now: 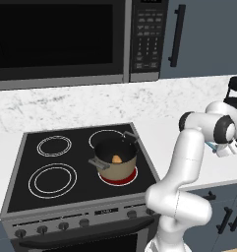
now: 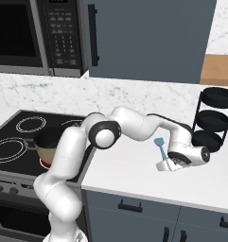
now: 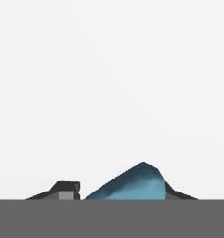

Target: Put the potato and eggplant in the pot. Retrieve the spatula and lightly stir the vegetables in the pot.

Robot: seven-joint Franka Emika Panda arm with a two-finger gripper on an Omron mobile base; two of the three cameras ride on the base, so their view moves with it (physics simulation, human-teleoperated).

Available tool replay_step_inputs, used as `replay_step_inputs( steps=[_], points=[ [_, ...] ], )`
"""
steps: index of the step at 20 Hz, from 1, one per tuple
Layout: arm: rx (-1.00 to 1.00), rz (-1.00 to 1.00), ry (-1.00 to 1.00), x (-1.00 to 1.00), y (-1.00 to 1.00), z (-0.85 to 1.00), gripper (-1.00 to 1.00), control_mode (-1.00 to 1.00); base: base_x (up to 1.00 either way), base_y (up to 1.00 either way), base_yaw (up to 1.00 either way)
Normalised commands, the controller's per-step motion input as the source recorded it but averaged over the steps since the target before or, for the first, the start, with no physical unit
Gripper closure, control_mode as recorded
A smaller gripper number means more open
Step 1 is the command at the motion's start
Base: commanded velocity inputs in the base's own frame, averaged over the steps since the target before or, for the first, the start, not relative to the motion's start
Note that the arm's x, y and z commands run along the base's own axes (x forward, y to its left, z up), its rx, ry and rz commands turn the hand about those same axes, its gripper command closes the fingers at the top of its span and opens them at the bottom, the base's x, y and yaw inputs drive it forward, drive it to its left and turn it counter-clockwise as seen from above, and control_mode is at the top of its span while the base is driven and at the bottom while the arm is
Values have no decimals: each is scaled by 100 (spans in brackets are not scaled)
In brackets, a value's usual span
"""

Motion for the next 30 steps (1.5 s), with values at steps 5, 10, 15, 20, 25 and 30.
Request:
replay_step_inputs(
  steps=[5,10,15,20,25,30],
  points=[
    [0,0,4,-3,0,8,100,-100,0,0,0],
    [0,0,0,-27,0,59,100,-100,0,0,0],
    [-1,1,-5,-43,0,99,100,-100,0,0,0],
    [-17,11,-18,-61,17,85,100,-100,0,0,0],
    [-40,23,-27,-79,38,68,100,-100,0,0,0],
    [-51,29,-27,-77,45,63,100,-100,0,0,0]
  ],
)
